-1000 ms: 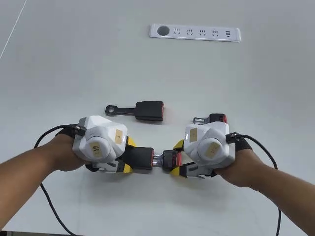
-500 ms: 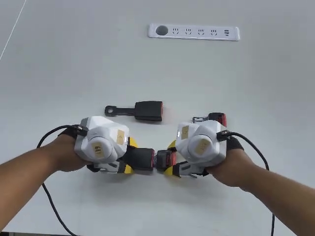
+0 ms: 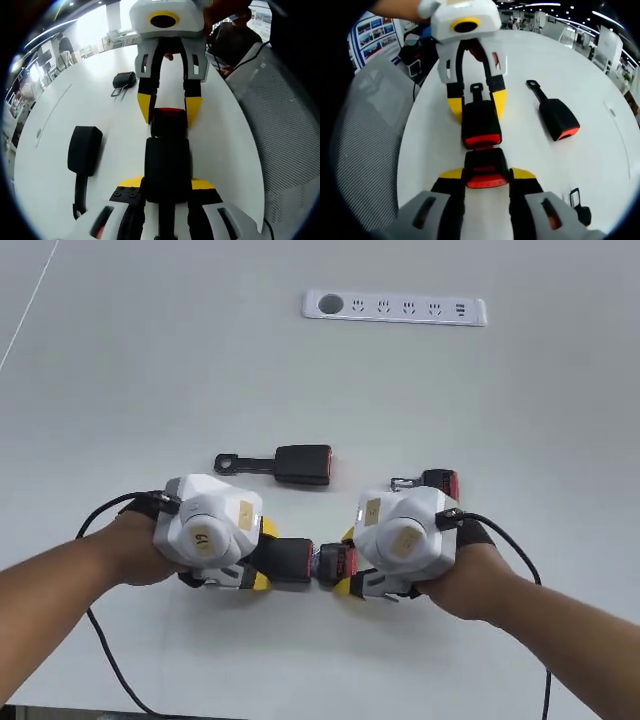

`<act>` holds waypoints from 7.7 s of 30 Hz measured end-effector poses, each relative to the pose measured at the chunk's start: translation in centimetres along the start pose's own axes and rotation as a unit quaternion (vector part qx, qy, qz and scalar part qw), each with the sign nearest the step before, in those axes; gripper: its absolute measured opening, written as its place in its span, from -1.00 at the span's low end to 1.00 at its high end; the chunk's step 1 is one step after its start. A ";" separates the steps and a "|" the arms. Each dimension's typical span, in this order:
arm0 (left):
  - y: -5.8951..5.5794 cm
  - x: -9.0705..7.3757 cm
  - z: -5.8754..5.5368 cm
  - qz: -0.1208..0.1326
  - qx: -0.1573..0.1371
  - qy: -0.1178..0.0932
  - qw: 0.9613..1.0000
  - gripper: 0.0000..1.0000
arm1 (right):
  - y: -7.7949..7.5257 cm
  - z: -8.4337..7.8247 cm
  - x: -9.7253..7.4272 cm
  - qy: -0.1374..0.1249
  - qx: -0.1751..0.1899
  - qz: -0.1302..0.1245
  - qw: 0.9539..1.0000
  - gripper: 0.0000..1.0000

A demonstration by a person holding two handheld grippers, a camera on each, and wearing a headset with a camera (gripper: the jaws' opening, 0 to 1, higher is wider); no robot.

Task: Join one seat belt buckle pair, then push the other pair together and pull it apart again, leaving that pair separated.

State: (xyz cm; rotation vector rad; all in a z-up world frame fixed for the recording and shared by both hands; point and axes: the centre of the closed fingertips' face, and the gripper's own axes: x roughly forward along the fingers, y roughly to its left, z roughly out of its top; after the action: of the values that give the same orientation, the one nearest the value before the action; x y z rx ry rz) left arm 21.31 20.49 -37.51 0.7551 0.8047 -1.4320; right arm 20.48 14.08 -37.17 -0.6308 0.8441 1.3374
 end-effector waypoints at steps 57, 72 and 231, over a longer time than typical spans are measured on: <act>-0.5 -0.5 0.3 -0.009 0.015 -0.038 0.999 -0.33 | 0.4 0.3 -0.4 -0.094 0.006 -0.023 0.995 -0.32; -0.7 -2.2 3.2 0.050 -0.017 -0.064 0.997 0.46 | 0.3 0.3 -2.8 -0.101 0.048 -0.064 0.992 0.39; 10.7 0.8 1.8 -0.006 0.024 0.038 0.999 -0.37 | -11.0 0.4 -0.7 0.042 0.013 0.003 0.999 -0.42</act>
State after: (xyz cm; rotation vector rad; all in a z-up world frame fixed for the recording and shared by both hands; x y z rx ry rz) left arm 32.01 18.68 -37.49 0.8480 0.8359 -1.4443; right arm 31.33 12.39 -37.18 -0.6691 0.9309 1.3118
